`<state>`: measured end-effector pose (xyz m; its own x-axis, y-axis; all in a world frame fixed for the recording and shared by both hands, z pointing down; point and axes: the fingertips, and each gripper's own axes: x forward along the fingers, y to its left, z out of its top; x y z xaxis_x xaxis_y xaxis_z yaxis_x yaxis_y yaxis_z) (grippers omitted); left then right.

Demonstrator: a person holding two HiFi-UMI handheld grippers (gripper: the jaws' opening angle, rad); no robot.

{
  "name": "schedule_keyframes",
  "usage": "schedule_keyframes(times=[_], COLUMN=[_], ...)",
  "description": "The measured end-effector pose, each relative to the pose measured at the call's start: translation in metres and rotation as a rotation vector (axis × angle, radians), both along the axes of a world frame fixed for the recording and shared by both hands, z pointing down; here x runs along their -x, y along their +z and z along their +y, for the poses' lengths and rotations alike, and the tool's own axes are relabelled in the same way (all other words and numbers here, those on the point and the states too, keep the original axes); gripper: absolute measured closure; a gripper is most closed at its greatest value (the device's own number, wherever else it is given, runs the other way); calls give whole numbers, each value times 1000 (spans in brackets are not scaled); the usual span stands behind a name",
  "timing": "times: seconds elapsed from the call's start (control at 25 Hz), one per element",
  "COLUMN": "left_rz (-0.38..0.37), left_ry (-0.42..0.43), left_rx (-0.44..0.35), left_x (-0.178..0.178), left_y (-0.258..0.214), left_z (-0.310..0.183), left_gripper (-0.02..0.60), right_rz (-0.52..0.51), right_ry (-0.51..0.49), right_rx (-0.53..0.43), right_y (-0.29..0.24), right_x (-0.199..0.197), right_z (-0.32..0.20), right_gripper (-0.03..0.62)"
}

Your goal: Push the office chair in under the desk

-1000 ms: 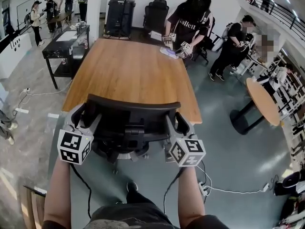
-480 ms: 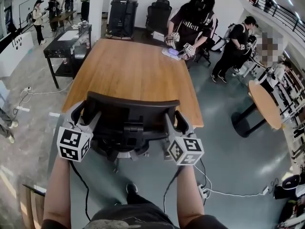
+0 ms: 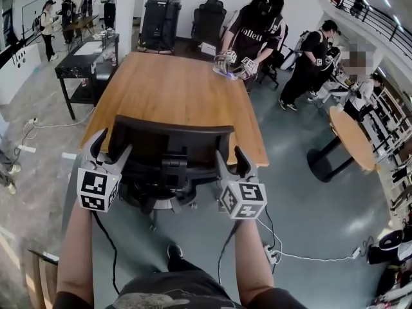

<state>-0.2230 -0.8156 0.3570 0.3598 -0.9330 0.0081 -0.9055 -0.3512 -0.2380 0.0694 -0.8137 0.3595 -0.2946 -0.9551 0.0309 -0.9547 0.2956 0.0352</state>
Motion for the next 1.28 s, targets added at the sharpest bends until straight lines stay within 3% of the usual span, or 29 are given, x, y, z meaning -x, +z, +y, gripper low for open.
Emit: schedule_keyframes(times=[0.12, 0.28, 0.52, 0.6, 0.72, 0.88, 1.08, 1.28], left_rz=[-56, -57, 35, 72, 147, 166, 149, 93], left_ry=[-12, -19, -23, -29, -29, 8, 37, 52], left_rx=[-10, -17, -48, -85, -121, -114, -91, -92], left_x=[2, 2, 6, 7, 8, -5, -29, -60], left_y=[-1, 0, -7, -14, -27, -27, -17, -16], left_z=[9, 30, 65, 82, 104, 119, 146, 180], left_gripper=[182, 173, 246, 314, 471, 563, 563, 565], right_rz=[6, 6, 14, 5, -2, 4, -21, -20], right_ry=[8, 11, 35, 49, 66, 61, 38, -28], right_rx=[-9, -18, -43, -49, -59, -46, -42, -42], right_y=[-4, -6, -10, -10, -11, -8, -6, -6], right_x=[0, 5, 12, 11, 10, 11, 5, 2], right_z=[12, 32, 72, 90, 118, 146, 166, 193], right_gripper=[338, 335, 338, 346, 383, 463, 602, 602])
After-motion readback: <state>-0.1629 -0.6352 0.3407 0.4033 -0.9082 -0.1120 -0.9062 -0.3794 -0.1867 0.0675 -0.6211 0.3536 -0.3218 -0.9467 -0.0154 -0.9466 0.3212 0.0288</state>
